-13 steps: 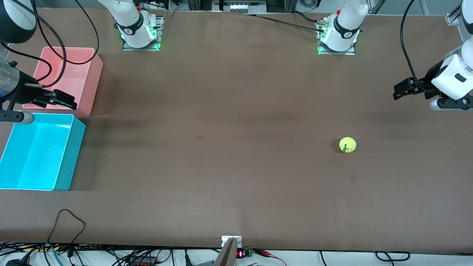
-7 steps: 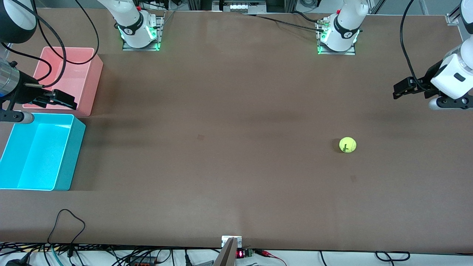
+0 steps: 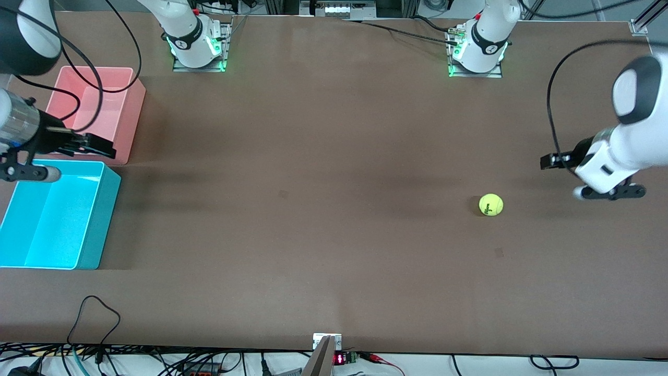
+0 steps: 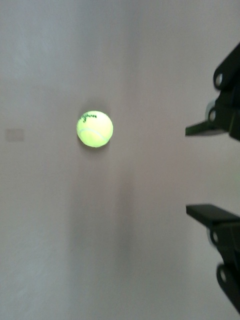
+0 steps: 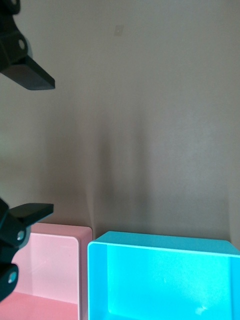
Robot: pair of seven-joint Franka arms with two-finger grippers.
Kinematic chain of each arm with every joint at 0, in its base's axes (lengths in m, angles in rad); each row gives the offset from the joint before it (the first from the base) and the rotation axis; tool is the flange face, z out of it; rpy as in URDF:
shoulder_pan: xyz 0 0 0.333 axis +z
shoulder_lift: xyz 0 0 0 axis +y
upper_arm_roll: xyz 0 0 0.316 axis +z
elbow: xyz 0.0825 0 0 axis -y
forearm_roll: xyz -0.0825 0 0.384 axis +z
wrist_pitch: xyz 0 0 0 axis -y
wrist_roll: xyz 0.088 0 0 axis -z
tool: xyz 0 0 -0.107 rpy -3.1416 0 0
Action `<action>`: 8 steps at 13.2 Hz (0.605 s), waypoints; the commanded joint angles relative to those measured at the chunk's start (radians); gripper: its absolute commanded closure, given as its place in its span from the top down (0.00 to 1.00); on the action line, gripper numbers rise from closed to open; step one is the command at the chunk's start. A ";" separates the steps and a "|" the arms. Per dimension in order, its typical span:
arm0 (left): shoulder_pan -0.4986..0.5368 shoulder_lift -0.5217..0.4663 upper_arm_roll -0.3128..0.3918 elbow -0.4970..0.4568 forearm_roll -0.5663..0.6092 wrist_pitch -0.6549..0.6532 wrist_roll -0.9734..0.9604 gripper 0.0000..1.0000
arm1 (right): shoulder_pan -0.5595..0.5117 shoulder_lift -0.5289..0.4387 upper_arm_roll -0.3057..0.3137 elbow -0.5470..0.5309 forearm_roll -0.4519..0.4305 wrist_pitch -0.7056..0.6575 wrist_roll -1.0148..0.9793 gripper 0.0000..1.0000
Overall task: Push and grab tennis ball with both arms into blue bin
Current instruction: 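Lower the left gripper beside the tennis ball while the right gripper advances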
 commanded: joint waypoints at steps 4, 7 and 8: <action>0.093 0.173 -0.006 0.026 -0.007 0.130 0.402 0.00 | 0.023 0.105 0.010 -0.047 0.011 0.032 -0.012 1.00; 0.101 0.262 -0.002 0.023 0.001 0.239 0.852 0.00 | 0.039 0.110 0.010 -0.154 0.008 0.135 -0.010 1.00; 0.110 0.287 0.002 0.023 0.002 0.254 0.969 0.00 | 0.039 0.100 0.010 -0.213 0.010 0.181 -0.010 1.00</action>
